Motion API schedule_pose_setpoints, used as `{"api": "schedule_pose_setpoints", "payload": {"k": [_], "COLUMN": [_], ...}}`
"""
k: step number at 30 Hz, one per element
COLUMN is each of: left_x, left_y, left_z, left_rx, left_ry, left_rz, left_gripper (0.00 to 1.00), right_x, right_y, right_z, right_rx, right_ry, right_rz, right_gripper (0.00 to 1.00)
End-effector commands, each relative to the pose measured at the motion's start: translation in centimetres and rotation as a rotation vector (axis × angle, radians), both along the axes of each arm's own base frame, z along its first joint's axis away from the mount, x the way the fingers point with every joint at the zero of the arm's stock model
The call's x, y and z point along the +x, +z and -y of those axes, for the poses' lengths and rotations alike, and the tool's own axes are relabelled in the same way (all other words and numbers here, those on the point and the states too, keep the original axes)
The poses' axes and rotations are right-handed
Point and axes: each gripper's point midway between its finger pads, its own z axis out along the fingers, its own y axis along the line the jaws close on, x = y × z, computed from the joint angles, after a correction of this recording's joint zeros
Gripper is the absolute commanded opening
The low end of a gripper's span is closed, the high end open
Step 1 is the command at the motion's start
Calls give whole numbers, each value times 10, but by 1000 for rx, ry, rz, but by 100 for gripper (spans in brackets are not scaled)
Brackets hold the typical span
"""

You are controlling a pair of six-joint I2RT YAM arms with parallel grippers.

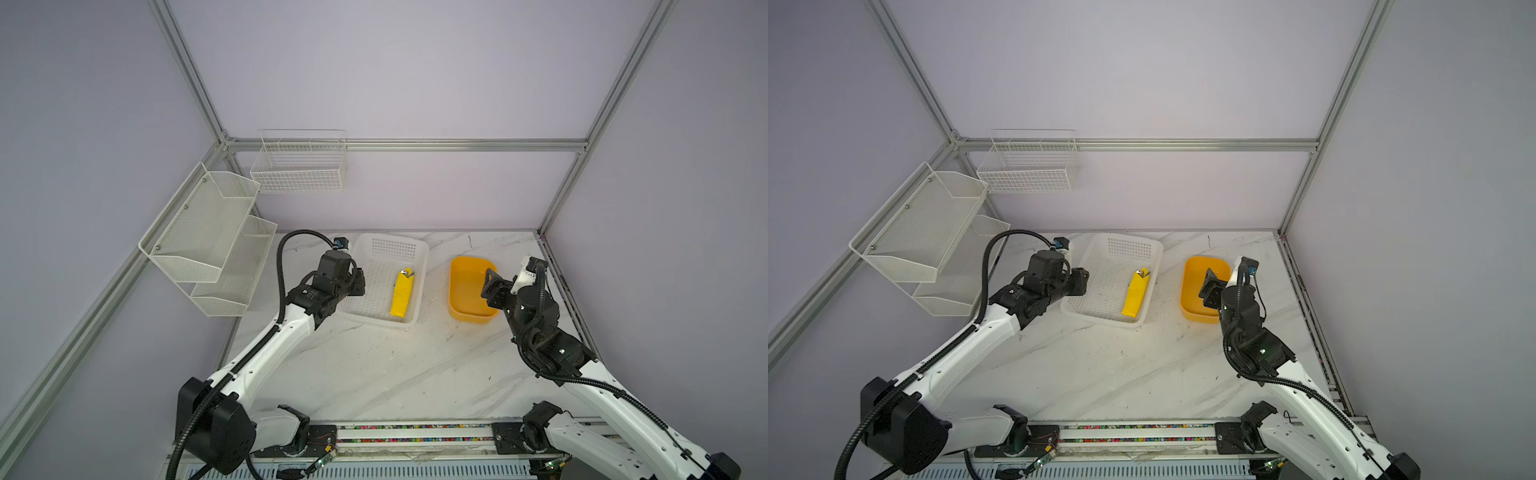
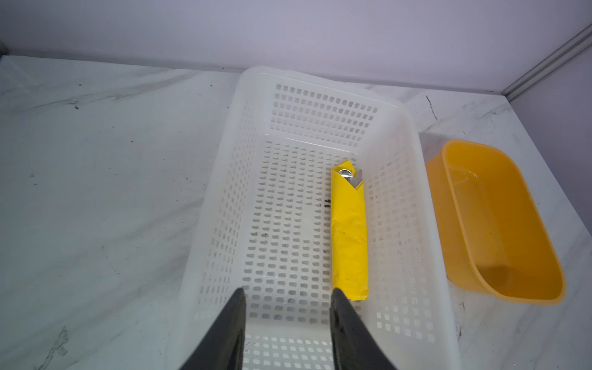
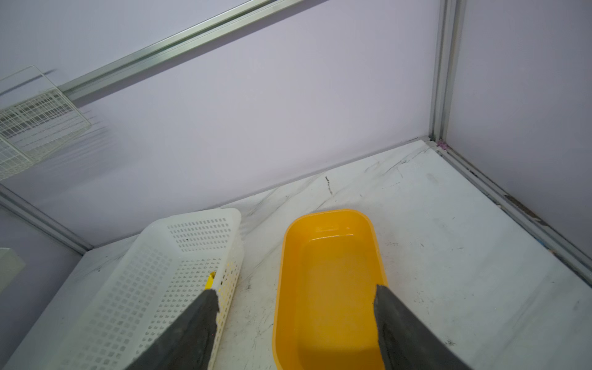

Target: Place the utensils on the paper napkin and roll it up

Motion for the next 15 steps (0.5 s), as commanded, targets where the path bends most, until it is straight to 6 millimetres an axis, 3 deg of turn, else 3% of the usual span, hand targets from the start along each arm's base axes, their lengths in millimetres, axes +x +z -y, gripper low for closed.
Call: {"api": "schedule_pose_setpoints", "payload": {"k": [1, 4, 7, 12, 15], "left_x": [-5, -18, -29, -39, -44], "left_y": [1, -5, -8, -19, -31], "left_z": [-35, -59, -84, -116, -138], "left_rx": [35, 83, 138, 207, 236], "left_ry": [156, 247, 345, 462, 536], "left_rz": [89, 117, 155, 196, 184], "left_gripper": [53, 80, 98, 100, 100], "right_x": [2, 11, 19, 39, 54], "right_y": [-8, -25, -43, -71, -95], "right_z": [24, 19, 28, 34, 50], "right_rx": [-134, -210, -199, -205, -216], "right_ry": [-118, -67, -120, -117, -169], "right_rz": [23, 20, 13, 2, -40], "right_gripper": [86, 89, 91, 93, 94]}}
